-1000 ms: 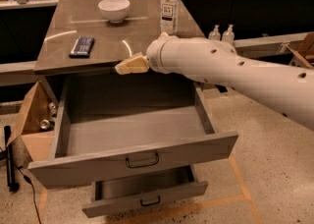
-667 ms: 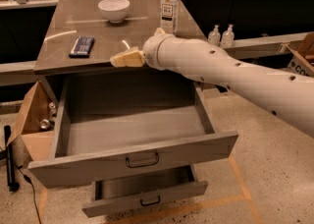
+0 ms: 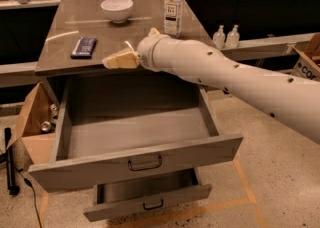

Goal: Place rxbar blueberry into top drawer

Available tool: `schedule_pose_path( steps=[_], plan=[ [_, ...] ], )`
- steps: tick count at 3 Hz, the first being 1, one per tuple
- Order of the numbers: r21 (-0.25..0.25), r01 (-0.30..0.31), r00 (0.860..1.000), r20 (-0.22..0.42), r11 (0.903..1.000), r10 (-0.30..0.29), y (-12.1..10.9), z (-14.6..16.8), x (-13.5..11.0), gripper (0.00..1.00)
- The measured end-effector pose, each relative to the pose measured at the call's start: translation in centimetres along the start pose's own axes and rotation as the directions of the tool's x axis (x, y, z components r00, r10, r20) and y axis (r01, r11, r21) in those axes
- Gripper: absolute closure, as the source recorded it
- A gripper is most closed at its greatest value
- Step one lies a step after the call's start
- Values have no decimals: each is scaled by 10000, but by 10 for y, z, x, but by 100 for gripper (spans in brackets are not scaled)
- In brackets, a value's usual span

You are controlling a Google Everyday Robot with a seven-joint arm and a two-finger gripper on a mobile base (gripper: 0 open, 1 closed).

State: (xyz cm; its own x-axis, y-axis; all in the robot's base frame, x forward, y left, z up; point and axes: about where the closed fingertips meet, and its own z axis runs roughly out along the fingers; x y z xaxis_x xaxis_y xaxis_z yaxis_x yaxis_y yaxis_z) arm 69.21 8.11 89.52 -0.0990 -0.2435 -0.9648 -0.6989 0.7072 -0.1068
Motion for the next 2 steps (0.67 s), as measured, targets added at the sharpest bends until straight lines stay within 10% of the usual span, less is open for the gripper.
schedule_pose_path(
  steps=[2],
  plan=[
    [-446, -73, 9997, 230, 9990, 84, 44, 45, -25, 0]
  ],
)
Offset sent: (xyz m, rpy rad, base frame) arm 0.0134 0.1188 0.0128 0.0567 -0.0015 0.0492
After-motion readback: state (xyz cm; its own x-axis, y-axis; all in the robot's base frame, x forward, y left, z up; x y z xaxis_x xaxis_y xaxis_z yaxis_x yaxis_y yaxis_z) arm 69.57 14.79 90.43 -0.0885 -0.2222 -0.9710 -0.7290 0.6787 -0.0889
